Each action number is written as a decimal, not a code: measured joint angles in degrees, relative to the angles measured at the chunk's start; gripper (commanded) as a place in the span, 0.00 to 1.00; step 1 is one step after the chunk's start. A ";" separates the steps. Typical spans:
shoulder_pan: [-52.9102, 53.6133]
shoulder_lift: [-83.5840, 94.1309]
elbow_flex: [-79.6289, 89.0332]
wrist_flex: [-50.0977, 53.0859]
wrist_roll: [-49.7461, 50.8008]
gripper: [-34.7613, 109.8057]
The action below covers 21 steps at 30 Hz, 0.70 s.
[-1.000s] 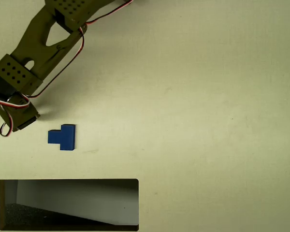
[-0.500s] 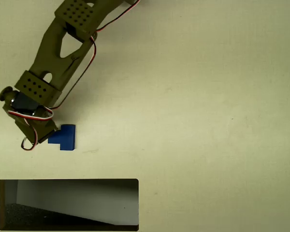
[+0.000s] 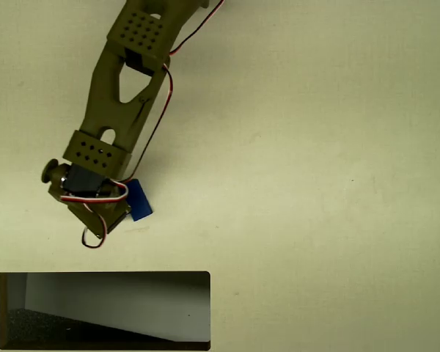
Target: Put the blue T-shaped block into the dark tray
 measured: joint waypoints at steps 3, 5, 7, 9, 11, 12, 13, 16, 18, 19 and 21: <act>-0.44 0.00 -0.09 0.26 0.44 0.24; -0.44 0.00 -0.35 0.35 0.53 0.24; -0.09 0.26 -1.23 -1.58 2.55 0.24; 0.35 2.55 -1.23 -5.98 7.03 0.24; 0.00 8.09 -0.09 -10.20 13.36 0.24; -0.70 11.69 1.14 -10.99 15.91 0.24; -1.41 15.64 3.08 -10.81 17.31 0.24; -4.39 27.51 14.24 -4.39 16.08 0.24; -5.80 33.84 25.40 2.20 10.37 0.24; -6.06 36.12 30.59 6.42 6.77 0.24; -6.15 38.94 40.17 14.24 -1.76 0.24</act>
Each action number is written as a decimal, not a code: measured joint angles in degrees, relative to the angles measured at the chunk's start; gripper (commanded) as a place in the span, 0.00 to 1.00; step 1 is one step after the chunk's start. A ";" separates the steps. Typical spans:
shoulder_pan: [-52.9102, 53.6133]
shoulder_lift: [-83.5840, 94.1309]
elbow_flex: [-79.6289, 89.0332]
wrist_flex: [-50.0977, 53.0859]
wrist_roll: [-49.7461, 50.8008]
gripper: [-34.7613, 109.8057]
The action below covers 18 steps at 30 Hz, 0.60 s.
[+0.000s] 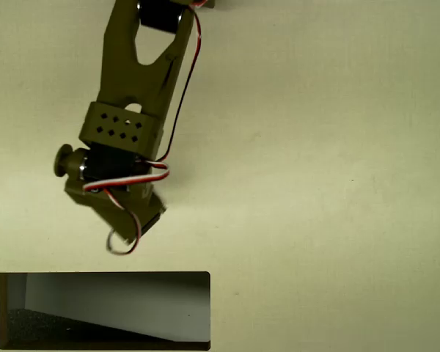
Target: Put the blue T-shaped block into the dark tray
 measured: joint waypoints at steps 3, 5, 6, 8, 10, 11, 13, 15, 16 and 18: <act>1.14 1.14 8.70 7.47 -11.16 0.24; 1.49 1.05 10.37 9.14 -14.50 0.24; 1.67 0.70 10.37 9.58 -16.17 0.24; 1.85 -1.67 8.70 10.72 -18.72 0.24; 2.20 -5.45 5.27 10.99 -20.48 0.24; 2.64 -7.47 2.99 10.99 -21.27 0.24; 3.16 -11.78 -2.02 10.99 -21.80 0.24; 3.52 -16.08 -6.86 10.99 -21.97 0.24; 3.60 -17.75 -9.14 10.99 -21.80 0.24; 3.60 -20.39 -13.54 10.99 -21.88 0.24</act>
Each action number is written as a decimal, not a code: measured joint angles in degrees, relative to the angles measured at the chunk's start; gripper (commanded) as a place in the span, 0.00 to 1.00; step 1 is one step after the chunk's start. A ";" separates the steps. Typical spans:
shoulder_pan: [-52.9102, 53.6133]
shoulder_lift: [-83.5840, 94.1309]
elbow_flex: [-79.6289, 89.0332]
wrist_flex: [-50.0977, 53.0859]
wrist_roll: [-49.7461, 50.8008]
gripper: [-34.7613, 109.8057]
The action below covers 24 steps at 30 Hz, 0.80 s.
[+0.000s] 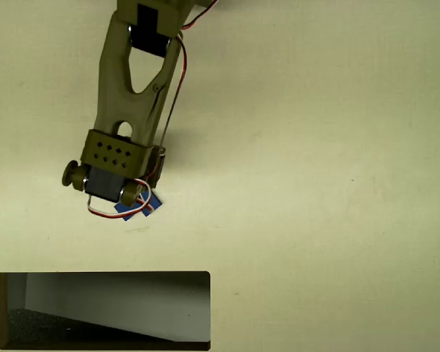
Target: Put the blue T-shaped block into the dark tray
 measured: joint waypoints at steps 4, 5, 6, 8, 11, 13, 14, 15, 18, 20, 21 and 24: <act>-0.44 -4.22 -5.36 -0.35 -0.26 0.24; -0.62 -5.10 -6.42 -0.35 -0.26 0.24; -0.79 -5.36 -7.12 -0.35 -0.35 0.24; -1.05 -6.15 -8.26 -0.44 -0.26 0.24; -1.58 -7.91 -10.63 -2.20 0.09 0.24; -1.67 -8.70 -12.30 -4.04 0.09 0.24; -1.76 -8.96 -12.92 -4.92 0.09 0.24; -1.76 -9.67 -13.97 -5.98 0.09 0.24; -1.85 -10.02 -14.85 -8.96 0.97 0.24; -1.85 -10.02 -14.94 -11.69 1.14 0.24; -1.85 -10.11 -14.94 -12.74 1.14 0.24; -1.85 -11.07 -16.00 -16.00 1.14 0.24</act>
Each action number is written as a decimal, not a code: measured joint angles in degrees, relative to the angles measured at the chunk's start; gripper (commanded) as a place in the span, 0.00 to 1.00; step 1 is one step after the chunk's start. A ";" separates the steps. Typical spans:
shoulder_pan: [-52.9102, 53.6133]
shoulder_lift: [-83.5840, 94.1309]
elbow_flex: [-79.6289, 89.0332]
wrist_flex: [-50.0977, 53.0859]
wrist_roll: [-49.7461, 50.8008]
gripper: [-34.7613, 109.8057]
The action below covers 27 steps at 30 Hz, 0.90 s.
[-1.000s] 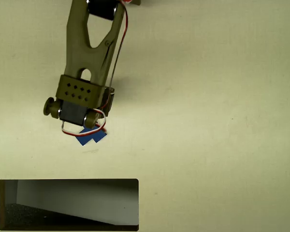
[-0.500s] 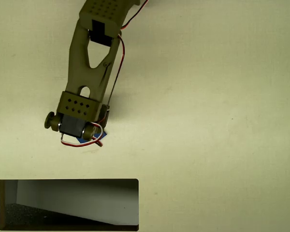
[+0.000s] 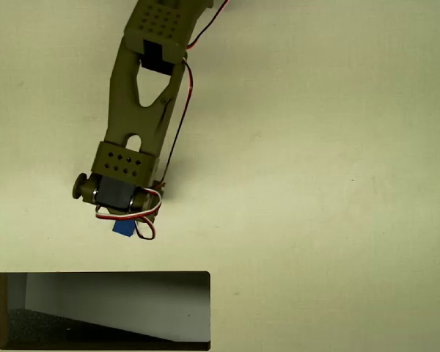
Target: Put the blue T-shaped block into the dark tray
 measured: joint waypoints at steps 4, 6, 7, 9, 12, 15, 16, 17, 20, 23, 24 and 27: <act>0.53 -0.88 -0.09 -3.78 -0.09 0.24; 0.79 -1.05 -0.79 -5.54 0.00 0.24; 1.14 -1.23 -0.88 -6.24 0.00 0.24; 1.41 -2.02 -1.67 -7.12 -0.44 0.24; 2.11 -2.20 -2.02 -8.00 -0.44 0.24; 2.37 -3.16 -2.81 -9.84 -0.44 0.24; 2.37 -3.16 -2.81 -10.11 -0.97 0.24; 2.37 -3.16 -2.81 -10.20 -1.14 0.24; 2.46 -3.87 -2.72 -13.36 -1.41 0.24; 1.67 -4.04 0.79 -24.52 5.01 0.24; 1.67 -4.92 1.41 -31.64 9.14 0.24; 1.41 -8.00 0.18 -55.02 19.51 0.24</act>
